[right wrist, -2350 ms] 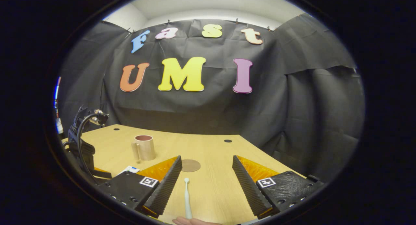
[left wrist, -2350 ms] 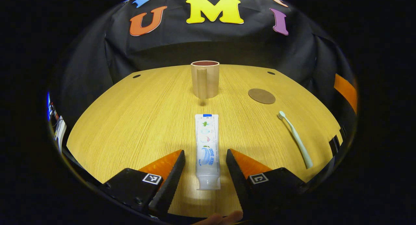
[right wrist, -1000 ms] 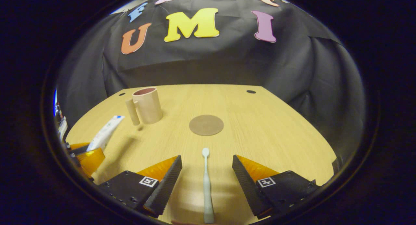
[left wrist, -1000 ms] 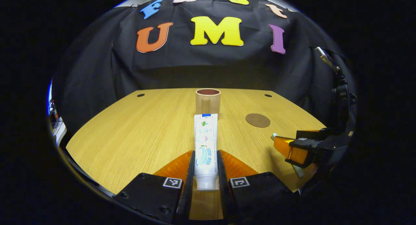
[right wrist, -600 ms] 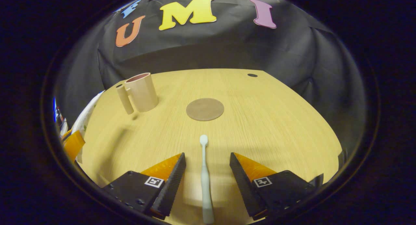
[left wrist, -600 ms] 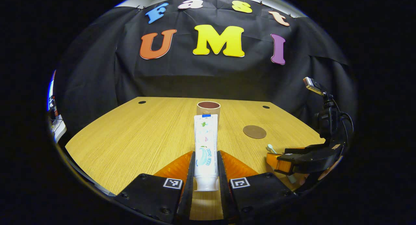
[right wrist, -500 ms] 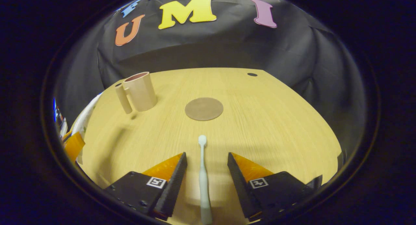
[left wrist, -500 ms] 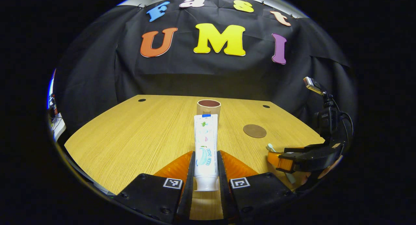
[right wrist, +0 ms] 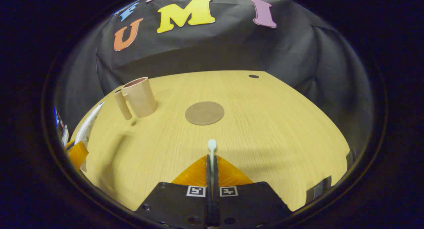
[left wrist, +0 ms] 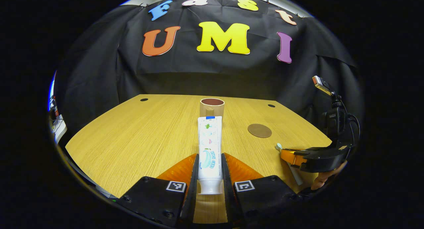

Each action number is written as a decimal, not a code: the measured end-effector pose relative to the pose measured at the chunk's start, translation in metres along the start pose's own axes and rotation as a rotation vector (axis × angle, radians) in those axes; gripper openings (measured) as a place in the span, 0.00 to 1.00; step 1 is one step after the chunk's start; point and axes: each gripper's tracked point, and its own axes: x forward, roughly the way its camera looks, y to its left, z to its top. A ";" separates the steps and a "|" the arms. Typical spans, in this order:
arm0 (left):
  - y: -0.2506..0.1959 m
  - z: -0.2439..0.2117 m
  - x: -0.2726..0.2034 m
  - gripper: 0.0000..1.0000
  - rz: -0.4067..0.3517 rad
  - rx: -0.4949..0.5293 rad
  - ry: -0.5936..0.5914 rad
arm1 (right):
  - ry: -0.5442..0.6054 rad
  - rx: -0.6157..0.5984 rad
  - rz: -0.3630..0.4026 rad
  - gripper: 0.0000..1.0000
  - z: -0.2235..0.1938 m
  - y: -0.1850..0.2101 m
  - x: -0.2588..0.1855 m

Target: Put the toothbrush and toothpaste on the desktop into the cup, then pick up the cup and place it on the coaster on the desktop.

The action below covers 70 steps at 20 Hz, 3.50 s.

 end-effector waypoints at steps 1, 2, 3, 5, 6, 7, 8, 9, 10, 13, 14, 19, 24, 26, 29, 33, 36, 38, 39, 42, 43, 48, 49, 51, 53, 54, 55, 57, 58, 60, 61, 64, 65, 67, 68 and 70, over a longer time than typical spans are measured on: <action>0.000 0.001 0.000 0.39 0.000 0.000 -0.004 | -0.014 -0.010 -0.001 0.01 0.000 0.000 -0.002; 0.000 0.002 -0.001 0.39 0.000 -0.001 -0.009 | -0.027 -0.013 0.003 0.01 0.000 0.000 -0.003; 0.000 0.004 -0.001 0.39 -0.001 -0.002 -0.015 | -0.026 -0.006 0.019 0.00 -0.002 0.004 -0.005; 0.000 0.005 -0.001 0.39 -0.003 -0.006 -0.017 | -0.021 0.009 0.043 0.01 -0.005 0.008 -0.010; 0.000 0.004 -0.001 0.39 -0.004 -0.010 -0.016 | -0.030 0.010 0.052 0.01 -0.005 0.009 -0.013; 0.001 0.004 0.000 0.39 -0.004 -0.012 -0.016 | -0.044 0.004 0.052 0.01 -0.002 0.009 -0.015; 0.000 0.005 -0.001 0.39 -0.004 -0.012 -0.016 | -0.060 0.000 0.053 0.01 0.001 0.008 -0.018; -0.001 0.005 -0.001 0.39 -0.007 -0.013 -0.015 | -0.080 0.004 0.057 0.00 0.006 0.008 -0.023; -0.001 0.006 -0.001 0.39 -0.009 -0.015 -0.016 | -0.102 0.009 0.063 0.00 0.010 0.008 -0.028; -0.002 0.008 -0.004 0.39 -0.011 -0.012 -0.029 | -0.187 0.015 0.075 0.00 0.029 0.008 -0.050; -0.003 0.010 -0.006 0.39 -0.014 -0.011 -0.035 | -0.219 0.017 0.082 0.00 0.035 0.008 -0.060; -0.003 0.034 -0.018 0.39 -0.043 -0.038 -0.125 | -0.414 -0.028 0.072 0.00 0.071 0.004 -0.112; 0.001 0.064 -0.032 0.39 -0.051 -0.036 -0.239 | -0.488 -0.048 0.097 0.00 0.083 0.011 -0.135; 0.004 0.074 -0.032 0.39 -0.049 -0.040 -0.272 | -0.510 -0.050 0.099 0.00 0.086 0.012 -0.139; 0.003 0.087 -0.021 0.39 -0.064 -0.044 -0.263 | -0.556 -0.034 0.090 0.00 0.096 0.007 -0.147; 0.009 0.130 0.005 0.39 -0.085 -0.059 -0.293 | -0.567 -0.010 0.090 0.00 0.096 -0.001 -0.148; 0.014 0.164 0.035 0.43 -0.108 -0.073 -0.344 | -0.548 0.002 0.096 0.00 0.093 -0.006 -0.145; 0.019 0.180 0.059 0.39 -0.108 -0.074 -0.362 | -0.551 0.008 0.089 0.00 0.094 -0.013 -0.145; 0.022 0.187 0.068 0.43 -0.099 -0.073 -0.360 | -0.554 0.014 0.089 0.00 0.095 -0.015 -0.145; 0.019 0.211 0.087 0.39 -0.113 -0.080 -0.400 | -0.555 0.023 0.089 0.00 0.094 -0.020 -0.144; 0.016 0.217 0.093 0.39 -0.124 -0.076 -0.414 | -0.552 0.029 0.093 0.00 0.093 -0.020 -0.144; 0.002 0.206 0.125 0.41 -0.159 -0.062 -0.373 | -0.537 0.028 0.109 0.00 0.088 -0.023 -0.139; 0.004 0.200 0.134 0.42 -0.148 -0.077 -0.359 | -0.538 0.027 0.107 0.00 0.088 -0.025 -0.138; 0.007 0.186 0.150 0.42 -0.129 -0.086 -0.314 | -0.537 0.030 0.107 0.00 0.087 -0.025 -0.138; 0.011 0.176 0.160 0.42 -0.116 -0.090 -0.280 | -0.531 0.031 0.109 0.00 0.085 -0.026 -0.136; 0.013 0.175 0.161 0.43 -0.112 -0.093 -0.278 | -0.530 0.034 0.108 0.00 0.083 -0.028 -0.134; 0.014 0.175 0.162 0.43 -0.109 -0.094 -0.279 | -0.530 0.042 0.109 0.00 0.083 -0.029 -0.134; 0.012 0.172 0.164 0.44 -0.105 -0.083 -0.274 | -0.523 0.054 0.109 0.00 0.083 -0.036 -0.130; 0.012 0.173 0.163 0.44 -0.103 -0.071 -0.273 | -0.517 0.054 0.111 0.00 0.081 -0.037 -0.128; 0.010 0.175 0.160 0.44 -0.100 -0.047 -0.283 | -0.515 0.051 0.115 0.00 0.078 -0.036 -0.127; 0.008 0.177 0.158 0.45 -0.102 -0.042 -0.298 | -0.513 0.046 0.116 0.00 0.078 -0.035 -0.127; -0.003 0.179 0.156 0.43 -0.123 -0.026 -0.306 | -0.510 0.043 0.121 0.00 0.076 -0.034 -0.126; -0.003 0.177 0.155 0.42 -0.119 -0.014 -0.301 | -0.510 0.041 0.119 0.00 0.076 -0.034 -0.126; -0.001 0.178 0.154 0.49 -0.110 0.001 -0.310 | -0.510 0.041 0.117 0.00 0.076 -0.035 -0.127; -0.002 0.178 0.154 0.41 -0.113 0.001 -0.309 | -0.509 0.040 0.115 0.00 0.075 -0.036 -0.127; 0.000 0.177 0.153 0.41 -0.107 0.002 -0.306 | -0.505 0.041 0.115 0.00 0.074 -0.035 -0.127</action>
